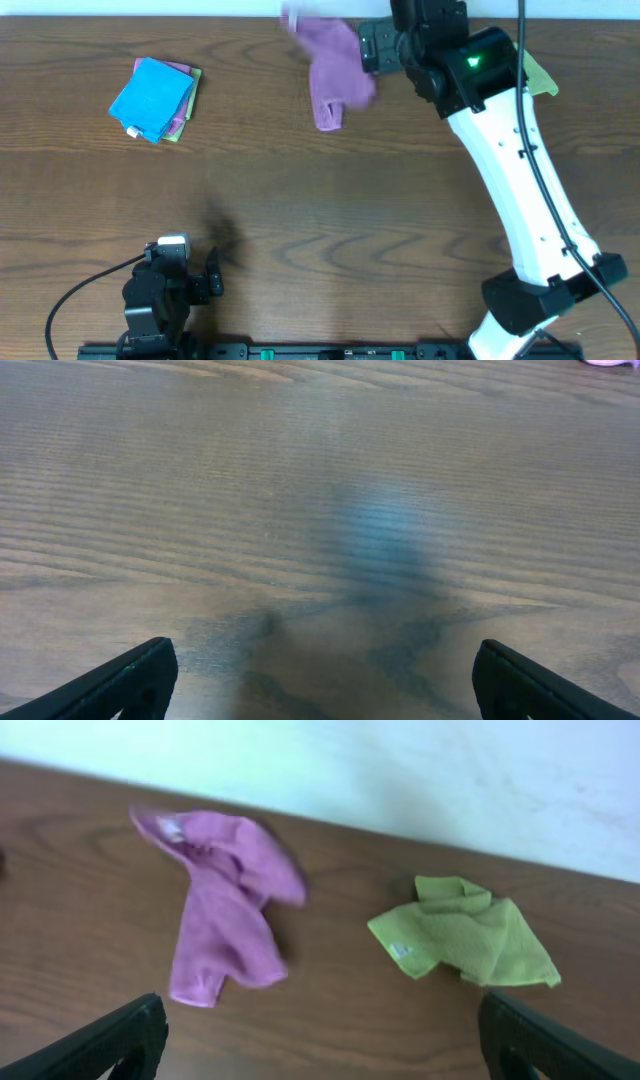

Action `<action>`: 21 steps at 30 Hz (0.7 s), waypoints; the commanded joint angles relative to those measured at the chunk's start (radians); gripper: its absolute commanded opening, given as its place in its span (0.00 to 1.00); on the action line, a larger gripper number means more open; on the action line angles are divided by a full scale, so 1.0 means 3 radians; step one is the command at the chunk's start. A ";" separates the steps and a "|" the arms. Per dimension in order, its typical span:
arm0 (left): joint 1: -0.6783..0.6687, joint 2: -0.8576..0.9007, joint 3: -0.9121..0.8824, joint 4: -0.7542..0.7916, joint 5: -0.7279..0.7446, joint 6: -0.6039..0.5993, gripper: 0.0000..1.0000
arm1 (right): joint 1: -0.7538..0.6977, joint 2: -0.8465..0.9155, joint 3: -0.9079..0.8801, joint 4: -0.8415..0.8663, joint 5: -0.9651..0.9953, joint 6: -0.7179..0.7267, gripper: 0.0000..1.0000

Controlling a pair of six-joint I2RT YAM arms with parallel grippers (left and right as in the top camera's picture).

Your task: Fold the cloth

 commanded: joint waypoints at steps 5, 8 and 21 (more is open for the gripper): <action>-0.0011 -0.0019 -0.0034 -0.0053 -0.0024 -0.0024 0.96 | -0.0011 0.0095 -0.0090 -0.0048 -0.0605 -0.0117 0.99; -0.0011 -0.0019 -0.0034 -0.0053 -0.0024 -0.0023 0.95 | -0.0011 0.0248 -0.0167 -0.0052 -0.0717 -0.0114 0.99; -0.0011 -0.0019 -0.0034 -0.0053 -0.0024 -0.0023 0.95 | 0.0008 0.1382 -0.0197 0.0369 -0.1212 -0.0009 0.40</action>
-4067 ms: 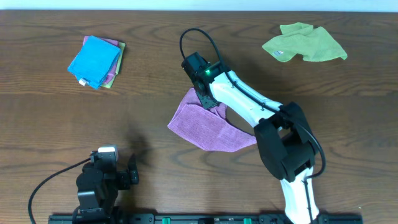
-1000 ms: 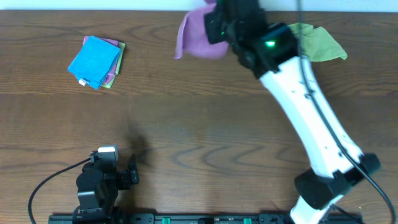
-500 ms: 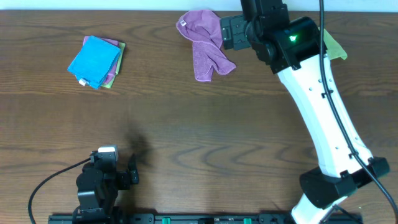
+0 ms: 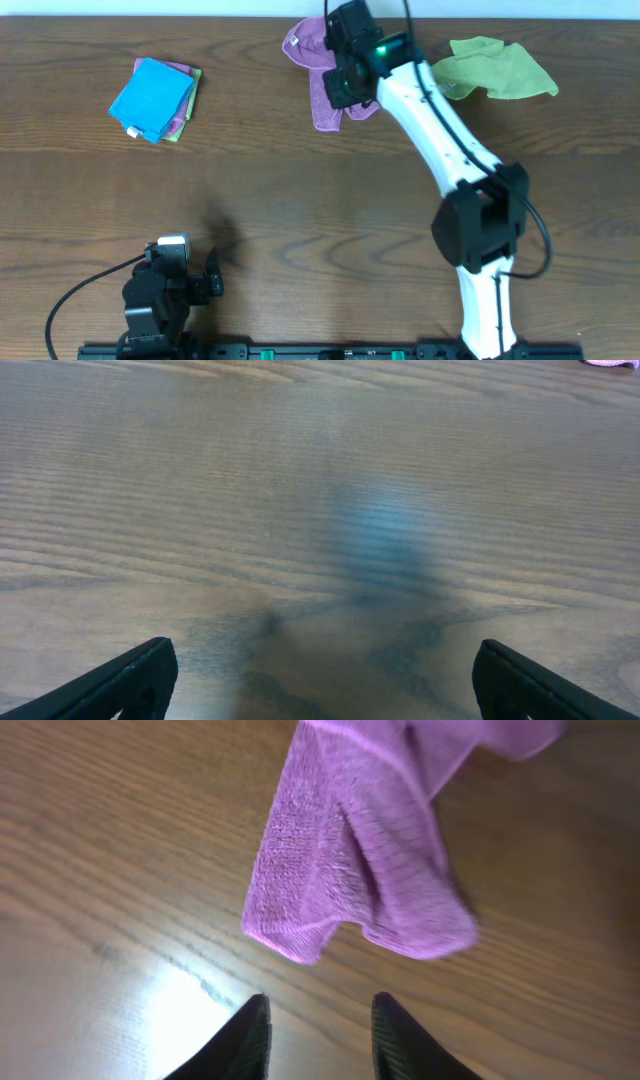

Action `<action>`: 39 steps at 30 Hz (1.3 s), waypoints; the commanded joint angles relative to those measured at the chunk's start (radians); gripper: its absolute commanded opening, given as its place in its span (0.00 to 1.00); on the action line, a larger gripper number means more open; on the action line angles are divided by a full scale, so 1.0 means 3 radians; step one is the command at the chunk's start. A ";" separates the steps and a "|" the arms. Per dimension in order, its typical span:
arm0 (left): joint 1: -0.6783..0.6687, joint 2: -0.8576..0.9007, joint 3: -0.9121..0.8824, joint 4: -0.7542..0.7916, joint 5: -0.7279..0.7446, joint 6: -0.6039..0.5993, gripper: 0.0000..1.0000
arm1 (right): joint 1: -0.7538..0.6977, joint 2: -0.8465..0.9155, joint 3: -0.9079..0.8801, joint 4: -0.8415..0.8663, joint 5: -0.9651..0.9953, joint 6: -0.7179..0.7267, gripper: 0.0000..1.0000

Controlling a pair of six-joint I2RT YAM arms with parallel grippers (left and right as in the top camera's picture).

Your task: Fold the cloth

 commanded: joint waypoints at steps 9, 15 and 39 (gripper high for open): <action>-0.0010 -0.0019 -0.0034 -0.0053 -0.0024 -0.0024 0.95 | 0.0006 0.0456 0.0010 0.0172 -0.0071 0.0148 0.49; -0.0010 -0.0019 -0.0034 -0.0055 -0.0024 -0.0024 0.95 | -0.0003 0.0570 0.0010 0.0331 0.0069 0.0149 0.51; -0.0010 -0.0019 -0.0034 -0.0053 -0.0024 -0.0024 0.95 | 0.0025 -0.0001 0.0257 0.0456 -0.1275 0.0338 0.01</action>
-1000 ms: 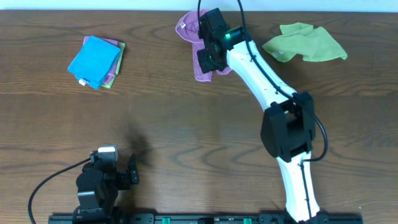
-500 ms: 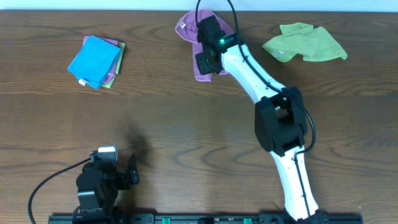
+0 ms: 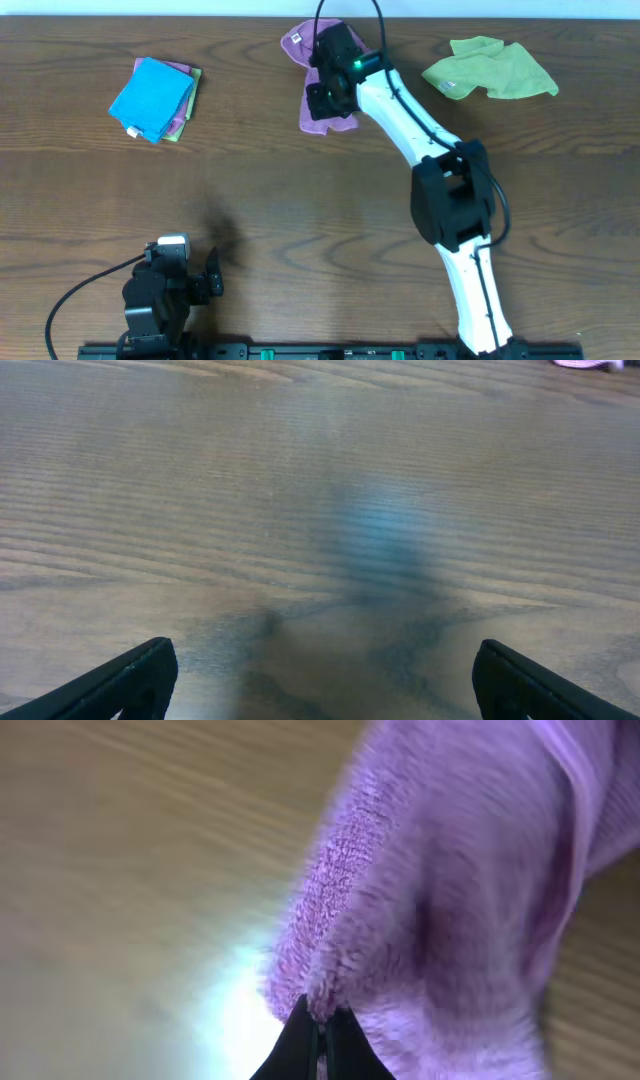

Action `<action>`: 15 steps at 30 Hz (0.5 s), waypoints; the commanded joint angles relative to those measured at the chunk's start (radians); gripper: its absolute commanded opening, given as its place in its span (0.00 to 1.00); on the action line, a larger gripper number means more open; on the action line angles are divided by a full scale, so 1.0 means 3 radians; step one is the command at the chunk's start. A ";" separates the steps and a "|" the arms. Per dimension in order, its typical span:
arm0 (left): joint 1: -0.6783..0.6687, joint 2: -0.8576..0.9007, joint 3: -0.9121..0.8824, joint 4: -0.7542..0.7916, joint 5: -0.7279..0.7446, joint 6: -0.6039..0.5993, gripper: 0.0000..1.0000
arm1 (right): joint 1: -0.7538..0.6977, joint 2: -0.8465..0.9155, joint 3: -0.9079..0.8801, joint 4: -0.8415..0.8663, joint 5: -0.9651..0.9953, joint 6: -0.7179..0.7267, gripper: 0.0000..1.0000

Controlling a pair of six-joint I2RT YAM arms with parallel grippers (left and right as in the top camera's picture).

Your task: Fold the cloth

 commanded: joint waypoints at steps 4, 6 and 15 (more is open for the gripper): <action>-0.0010 -0.0019 -0.0034 -0.0053 -0.0024 -0.0023 0.95 | 0.0024 -0.1096 0.0183 -0.0126 -0.0443 -0.0285 0.01; -0.0010 -0.0019 -0.0034 -0.0055 -0.0024 -0.0023 0.95 | 0.0024 -0.1373 0.0183 -0.0221 -0.0314 -0.0342 0.01; -0.0010 -0.0019 -0.0034 -0.0055 -0.0024 -0.0023 0.95 | 0.0023 -0.2055 0.0183 -0.0863 0.0135 -0.0652 0.99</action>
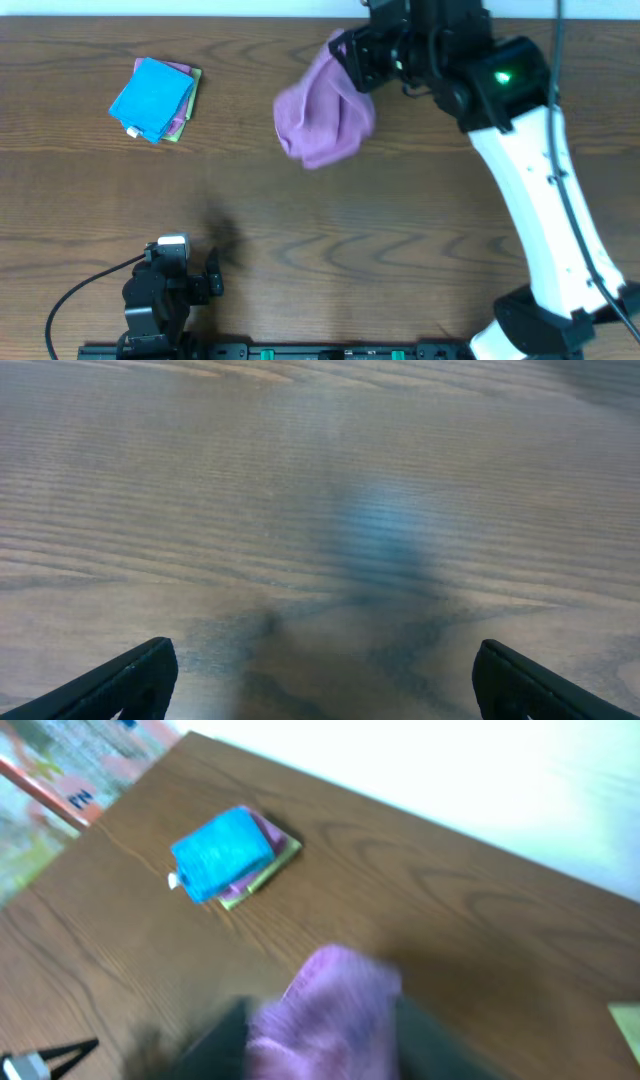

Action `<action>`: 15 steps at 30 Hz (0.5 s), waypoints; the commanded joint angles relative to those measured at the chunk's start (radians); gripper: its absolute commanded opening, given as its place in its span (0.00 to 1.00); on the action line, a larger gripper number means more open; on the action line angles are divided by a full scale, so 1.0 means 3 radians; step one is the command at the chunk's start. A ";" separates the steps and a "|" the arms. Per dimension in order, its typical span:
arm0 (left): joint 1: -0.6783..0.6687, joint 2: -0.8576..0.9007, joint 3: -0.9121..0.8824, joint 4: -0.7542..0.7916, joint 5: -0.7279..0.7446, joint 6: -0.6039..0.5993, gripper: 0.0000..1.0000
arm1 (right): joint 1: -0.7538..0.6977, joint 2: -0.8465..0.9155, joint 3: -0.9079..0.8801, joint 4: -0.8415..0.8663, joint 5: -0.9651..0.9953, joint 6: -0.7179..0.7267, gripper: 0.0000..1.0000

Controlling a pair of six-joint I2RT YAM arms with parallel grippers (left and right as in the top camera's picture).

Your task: Fold the cloth

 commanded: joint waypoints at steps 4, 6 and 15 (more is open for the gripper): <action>-0.0011 -0.0019 -0.0034 -0.0053 -0.0024 -0.0023 0.95 | -0.0005 0.0070 -0.0042 -0.0341 0.0261 -0.0267 0.99; -0.0011 -0.0019 -0.0034 -0.0053 -0.0024 -0.0023 0.96 | -0.0005 0.0098 -0.0089 -0.0434 0.0332 -0.0271 0.99; -0.0011 -0.0019 -0.0034 -0.0053 -0.0024 -0.0023 0.95 | 0.0178 0.0521 -0.0669 -0.0673 0.0189 -0.0708 0.99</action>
